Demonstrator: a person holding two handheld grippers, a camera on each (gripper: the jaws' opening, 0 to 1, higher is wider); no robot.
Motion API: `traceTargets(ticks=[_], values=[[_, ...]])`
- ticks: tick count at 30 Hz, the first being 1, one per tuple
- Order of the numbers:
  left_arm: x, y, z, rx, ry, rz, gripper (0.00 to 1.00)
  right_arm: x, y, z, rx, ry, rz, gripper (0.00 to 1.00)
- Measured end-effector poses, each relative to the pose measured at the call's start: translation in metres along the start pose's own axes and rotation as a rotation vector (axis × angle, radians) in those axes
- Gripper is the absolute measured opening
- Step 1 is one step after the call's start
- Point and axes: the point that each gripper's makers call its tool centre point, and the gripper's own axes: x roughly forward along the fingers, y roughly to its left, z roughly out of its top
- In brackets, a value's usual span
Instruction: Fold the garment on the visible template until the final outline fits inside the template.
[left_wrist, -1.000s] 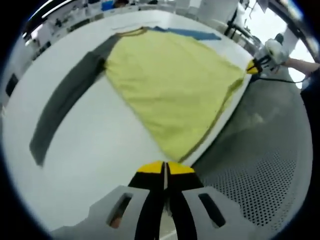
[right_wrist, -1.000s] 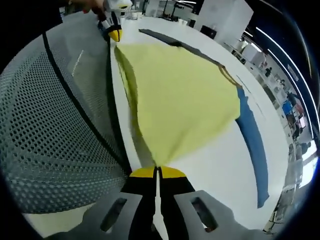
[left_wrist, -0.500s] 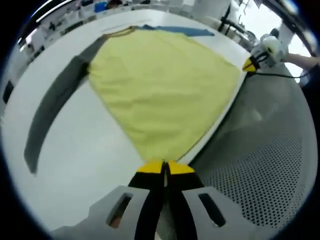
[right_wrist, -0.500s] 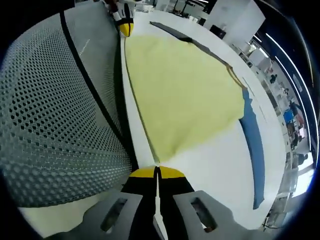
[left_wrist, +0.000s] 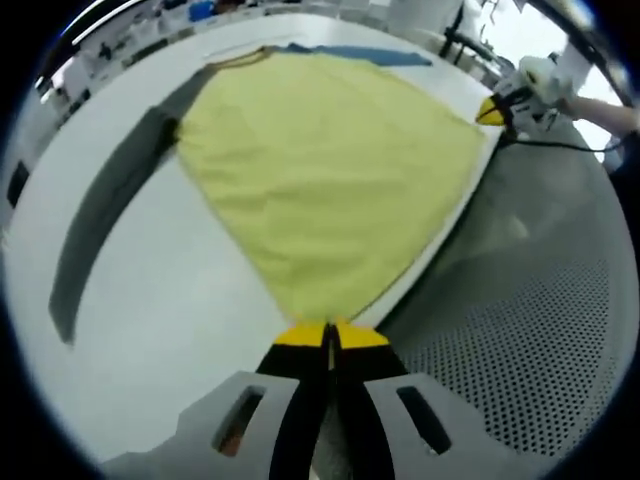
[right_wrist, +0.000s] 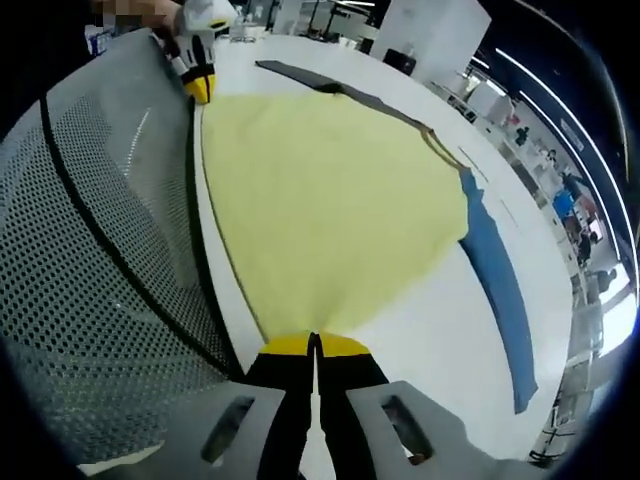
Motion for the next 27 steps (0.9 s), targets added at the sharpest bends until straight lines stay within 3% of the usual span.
traceTargets(ticks=[7, 14, 18, 23, 27], values=[[0.0, 0.0, 0.001, -0.004, 0.001, 0.003, 0.0, 0.004, 0.012, -0.011, -0.022, 0.034, 0.028, 0.01], [0.001, 0.0, 0.001, -0.012, 0.012, 0.002, 0.0, 0.003, 0.01, -0.011, 0.031, 0.011, 0.023, 0.01], [0.001, 0.0, 0.003, -0.063, 0.014, -0.005, 0.0, 0.003, 0.01, -0.011, 0.055, 0.006, 0.018, 0.01], [-0.006, 0.004, 0.02, -0.135, -0.068, 0.006, 0.04, 0.002, 0.009, -0.011, 0.168, -0.035, 0.011, 0.01], [-0.018, 0.009, 0.052, -0.204, -0.188, 0.003, 0.08, 0.0, 0.006, -0.01, 0.236, -0.061, -0.001, 0.03]])
